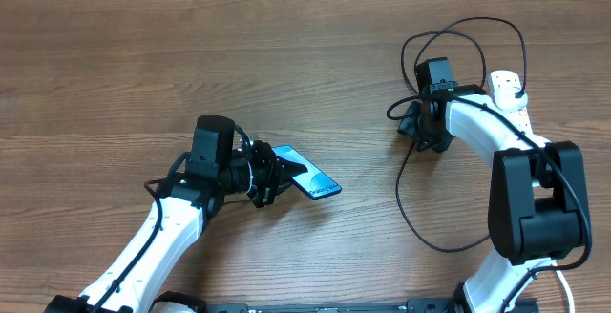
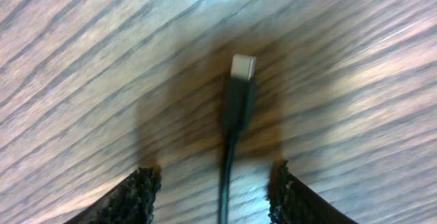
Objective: Plug charger to phone and switch on socket
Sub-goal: 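Lift the USB-C plug with the right gripper, tip pointing up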
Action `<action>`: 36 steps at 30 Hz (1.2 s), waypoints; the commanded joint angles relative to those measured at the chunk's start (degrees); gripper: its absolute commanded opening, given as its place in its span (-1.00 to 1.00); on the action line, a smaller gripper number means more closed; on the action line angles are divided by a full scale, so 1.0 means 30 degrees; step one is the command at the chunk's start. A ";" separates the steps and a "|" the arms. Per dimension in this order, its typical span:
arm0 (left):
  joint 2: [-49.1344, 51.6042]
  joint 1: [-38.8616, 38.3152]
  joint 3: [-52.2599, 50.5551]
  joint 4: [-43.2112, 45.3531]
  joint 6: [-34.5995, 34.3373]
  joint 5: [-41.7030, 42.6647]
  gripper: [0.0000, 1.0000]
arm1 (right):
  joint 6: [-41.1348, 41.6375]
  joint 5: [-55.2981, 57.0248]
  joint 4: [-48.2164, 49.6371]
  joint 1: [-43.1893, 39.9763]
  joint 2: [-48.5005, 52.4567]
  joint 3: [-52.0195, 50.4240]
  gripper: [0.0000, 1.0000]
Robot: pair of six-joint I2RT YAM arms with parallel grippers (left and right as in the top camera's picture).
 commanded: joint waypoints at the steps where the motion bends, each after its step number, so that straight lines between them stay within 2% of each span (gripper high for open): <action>1: -0.0219 0.0102 0.0270 0.0146 0.0430 0.0648 -0.92 | 0.0102 0.0364 -0.0291 -0.0270 0.1727 -0.1151 -0.11; 3: -0.0219 0.0102 0.0270 0.0146 0.0430 0.0648 -0.92 | 0.0095 0.0372 -0.0525 -0.0270 0.1727 -0.1158 -0.35; 7: -0.0219 0.0102 0.0270 0.0146 0.0430 0.0648 -0.91 | 0.0095 0.0284 -0.0758 -0.0262 0.1727 -0.1158 -0.67; 9: -0.0219 0.0102 0.0270 0.0146 0.0430 0.0663 -0.92 | 0.0087 -0.0182 -0.1020 -0.0262 0.1727 -0.1158 -0.67; 13: -0.0219 0.0102 0.0270 0.0146 0.0430 0.0721 -0.91 | 0.0087 -0.0874 -0.1610 -0.0262 0.1727 -0.1158 -0.34; 17: -0.0219 0.0102 0.0270 0.0146 0.0430 0.0845 -0.91 | 0.0087 -0.0860 -0.1698 -0.0262 0.1727 -0.1158 -0.32; 19: -0.0219 0.0102 0.0270 0.0146 0.0430 0.0940 -0.91 | 0.0087 -0.0860 -0.1676 -0.0262 0.1727 -0.1158 -0.47; 23: -0.0219 0.0102 0.0270 0.0146 0.0430 0.1005 -0.92 | 0.0087 -0.0867 -0.1756 -0.0262 0.1727 -0.1158 -0.88; 24: -0.0219 0.0102 0.0270 0.0146 0.0430 0.1005 -0.92 | 0.0080 -0.0969 -0.1851 -0.0262 0.1727 -0.1158 -0.92; 30: -0.0219 0.0102 0.0270 0.0146 0.0430 0.1413 -0.92 | -0.0204 -0.2914 -0.2521 -0.0262 0.1727 -0.1158 -0.92; 36: -0.0219 0.0095 0.0262 0.0146 0.0430 0.1880 -0.92 | -0.3687 -0.5530 -0.2659 -0.0262 0.1661 -0.1005 -0.92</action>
